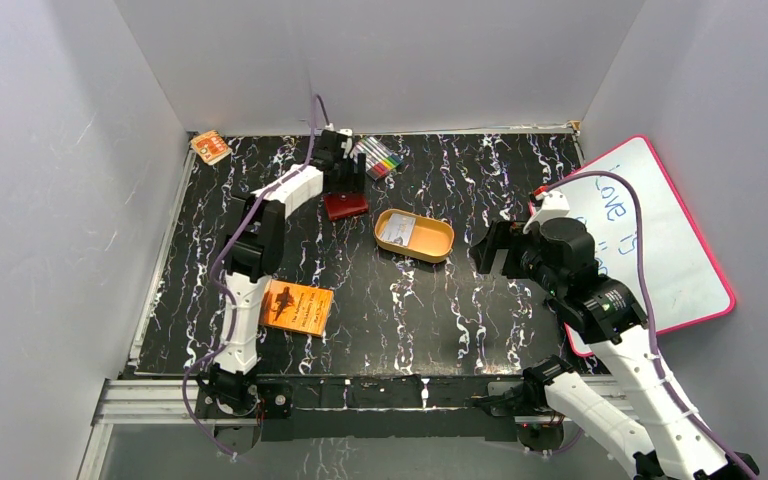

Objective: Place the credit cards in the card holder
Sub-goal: Move the card holder to the center of the board.

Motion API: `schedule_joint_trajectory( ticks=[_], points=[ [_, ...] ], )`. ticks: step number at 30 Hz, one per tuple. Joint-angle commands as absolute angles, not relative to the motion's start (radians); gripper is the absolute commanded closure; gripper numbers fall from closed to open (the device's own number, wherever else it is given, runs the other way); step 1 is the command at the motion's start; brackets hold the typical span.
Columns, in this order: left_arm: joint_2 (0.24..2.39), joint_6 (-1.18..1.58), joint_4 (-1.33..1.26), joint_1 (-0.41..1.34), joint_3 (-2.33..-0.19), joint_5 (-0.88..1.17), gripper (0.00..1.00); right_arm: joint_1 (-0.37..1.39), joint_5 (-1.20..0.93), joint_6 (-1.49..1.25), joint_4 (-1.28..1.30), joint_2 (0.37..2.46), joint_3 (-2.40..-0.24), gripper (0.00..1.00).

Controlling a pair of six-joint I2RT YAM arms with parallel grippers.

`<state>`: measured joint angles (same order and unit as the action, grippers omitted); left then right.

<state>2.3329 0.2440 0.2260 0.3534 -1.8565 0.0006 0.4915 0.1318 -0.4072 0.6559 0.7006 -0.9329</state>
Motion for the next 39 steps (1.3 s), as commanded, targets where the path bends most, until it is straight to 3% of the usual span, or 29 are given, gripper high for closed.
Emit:
schedule_joint_trajectory(
  ticks=[1, 16, 27, 34, 39],
  points=[
    [2.303, 0.192, 0.270, 0.381, -1.794, -0.077, 0.28, 0.495, 0.157, -0.399, 0.630, 0.684, -0.973, 0.01],
    [1.979, 0.258, 0.257, 0.451, -1.372, -0.078, 0.31, 0.495, 0.142, -0.416, 0.612, 0.652, -0.955, 0.01],
    [1.665, 0.409, 0.247, 0.654, -1.003, -0.073, 0.32, 0.494, 0.117, -0.449, 0.610, 0.631, -0.904, 0.01],
    [1.504, 0.476, 0.256, 0.725, -0.923, -0.078, 0.32, 0.495, 0.132, -0.445, 0.629, 0.627, -0.918, 0.01],
    [1.394, 0.495, 0.330, 0.726, -0.989, -0.128, 0.26, 0.495, 0.125, -0.444, 0.632, 0.651, -0.935, 0.01]
  ],
)
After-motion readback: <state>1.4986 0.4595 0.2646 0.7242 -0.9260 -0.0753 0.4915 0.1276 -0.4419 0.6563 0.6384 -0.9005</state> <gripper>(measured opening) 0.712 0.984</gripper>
